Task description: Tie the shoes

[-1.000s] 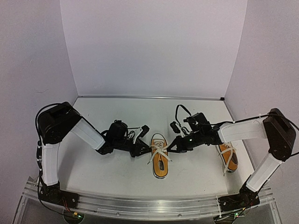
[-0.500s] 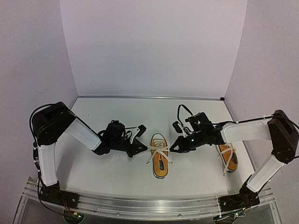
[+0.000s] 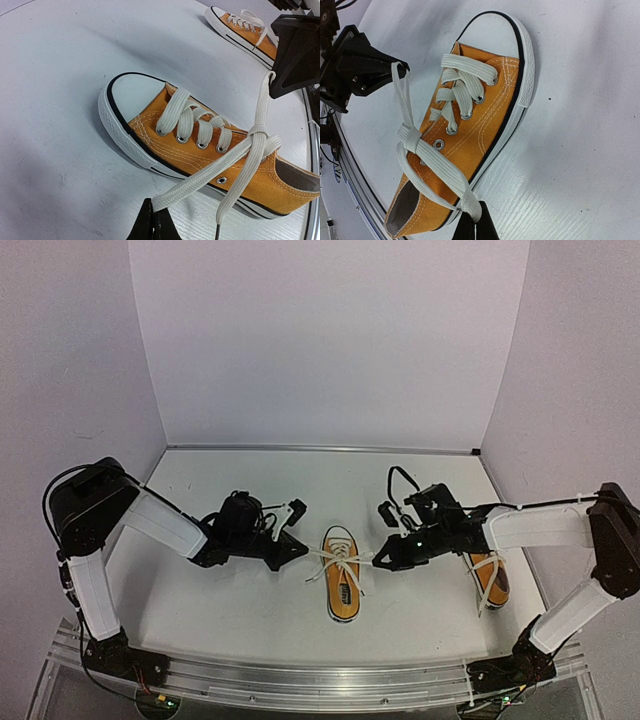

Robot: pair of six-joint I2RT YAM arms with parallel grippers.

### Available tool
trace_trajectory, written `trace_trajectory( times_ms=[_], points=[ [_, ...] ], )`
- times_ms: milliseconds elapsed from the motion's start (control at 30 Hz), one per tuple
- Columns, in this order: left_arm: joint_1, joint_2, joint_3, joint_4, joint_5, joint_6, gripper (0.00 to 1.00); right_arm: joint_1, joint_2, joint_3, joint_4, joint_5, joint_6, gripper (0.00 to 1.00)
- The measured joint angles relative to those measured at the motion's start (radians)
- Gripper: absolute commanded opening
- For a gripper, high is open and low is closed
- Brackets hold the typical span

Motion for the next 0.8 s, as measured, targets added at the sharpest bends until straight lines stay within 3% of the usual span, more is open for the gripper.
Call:
trace_trajectory(
  times_ms=[800],
  points=[
    [-0.003,-0.043,-0.006,-0.066,-0.034,0.0,0.0,-0.028,-0.022,-0.056,0.011,0.028,-0.012,0.0]
  ],
)
